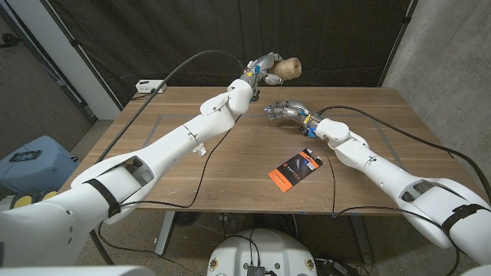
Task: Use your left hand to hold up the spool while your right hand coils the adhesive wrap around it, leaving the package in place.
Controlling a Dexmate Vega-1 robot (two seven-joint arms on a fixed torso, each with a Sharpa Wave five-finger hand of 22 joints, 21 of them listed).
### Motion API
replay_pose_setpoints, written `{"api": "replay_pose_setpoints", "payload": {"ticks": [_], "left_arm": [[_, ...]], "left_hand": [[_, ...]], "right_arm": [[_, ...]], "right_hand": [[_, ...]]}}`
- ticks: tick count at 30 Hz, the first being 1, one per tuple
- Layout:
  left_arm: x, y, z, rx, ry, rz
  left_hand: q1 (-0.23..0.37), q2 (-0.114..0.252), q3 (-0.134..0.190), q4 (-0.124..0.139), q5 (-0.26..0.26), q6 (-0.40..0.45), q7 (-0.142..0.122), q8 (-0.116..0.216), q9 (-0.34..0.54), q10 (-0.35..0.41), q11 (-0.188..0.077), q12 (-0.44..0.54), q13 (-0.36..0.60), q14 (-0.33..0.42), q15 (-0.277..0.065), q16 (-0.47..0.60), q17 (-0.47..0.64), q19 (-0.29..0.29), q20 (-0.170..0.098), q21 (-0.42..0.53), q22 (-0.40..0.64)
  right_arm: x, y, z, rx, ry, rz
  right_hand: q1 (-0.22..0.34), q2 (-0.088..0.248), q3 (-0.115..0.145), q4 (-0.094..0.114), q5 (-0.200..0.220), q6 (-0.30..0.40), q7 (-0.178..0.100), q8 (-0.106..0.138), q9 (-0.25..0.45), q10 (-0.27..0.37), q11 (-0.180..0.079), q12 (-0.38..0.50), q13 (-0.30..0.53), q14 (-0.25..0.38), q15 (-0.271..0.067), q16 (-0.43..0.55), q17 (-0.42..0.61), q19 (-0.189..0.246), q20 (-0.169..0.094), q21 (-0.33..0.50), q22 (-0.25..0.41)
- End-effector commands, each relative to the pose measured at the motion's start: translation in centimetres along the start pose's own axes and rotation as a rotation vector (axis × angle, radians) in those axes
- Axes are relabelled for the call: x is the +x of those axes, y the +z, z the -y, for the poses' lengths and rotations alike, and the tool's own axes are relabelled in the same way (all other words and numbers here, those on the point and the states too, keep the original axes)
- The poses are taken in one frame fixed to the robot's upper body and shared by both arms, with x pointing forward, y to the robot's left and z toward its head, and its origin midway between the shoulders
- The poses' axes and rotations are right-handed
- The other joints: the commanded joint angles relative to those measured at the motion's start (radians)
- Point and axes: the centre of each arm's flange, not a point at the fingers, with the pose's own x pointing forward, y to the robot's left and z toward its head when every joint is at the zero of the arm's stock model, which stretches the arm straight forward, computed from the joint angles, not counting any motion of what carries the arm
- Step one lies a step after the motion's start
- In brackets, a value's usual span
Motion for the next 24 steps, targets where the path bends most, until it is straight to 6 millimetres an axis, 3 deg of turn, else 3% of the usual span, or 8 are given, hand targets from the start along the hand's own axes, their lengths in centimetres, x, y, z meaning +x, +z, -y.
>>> {"api": "replay_pose_setpoints", "payload": {"ticks": [1, 24], "left_arm": [[0.2, 0.0, 0.0, -0.018, 0.001, 0.004], [0.7, -0.3, 0.0, -0.039, 0.035, -0.006]], "left_hand": [[-0.02, 0.036, 0.017, 0.009, 0.01, 0.021, 0.01, 0.039, 0.082, 0.006, 0.007, 0.003, 0.052, 0.004, 0.007, 0.003, 0.002, -0.005, 0.002, -0.001, 0.003], [-0.026, 0.038, 0.018, 0.011, 0.015, 0.023, 0.011, 0.036, 0.081, 0.007, 0.005, 0.001, 0.053, 0.003, 0.009, 0.003, 0.002, -0.007, 0.0, 0.0, 0.003]], "right_arm": [[-0.4, 0.2, 0.2, -0.007, -0.045, -0.02], [-2.4, 0.2, -0.7, -0.014, -0.087, -0.066]], "right_hand": [[0.014, -0.003, -0.002, -0.004, 0.006, 0.029, -0.002, 0.011, 0.003, 0.039, 0.001, 0.014, -0.002, 0.025, -0.159, 0.007, -0.002, 0.014, -0.071, 0.009, 0.005], [0.037, 0.008, 0.0, -0.003, 0.006, 0.096, 0.003, 0.03, 0.003, 0.101, -0.006, 0.028, -0.009, 0.082, -0.163, 0.009, -0.009, 0.041, -0.078, 0.023, 0.005]]}}
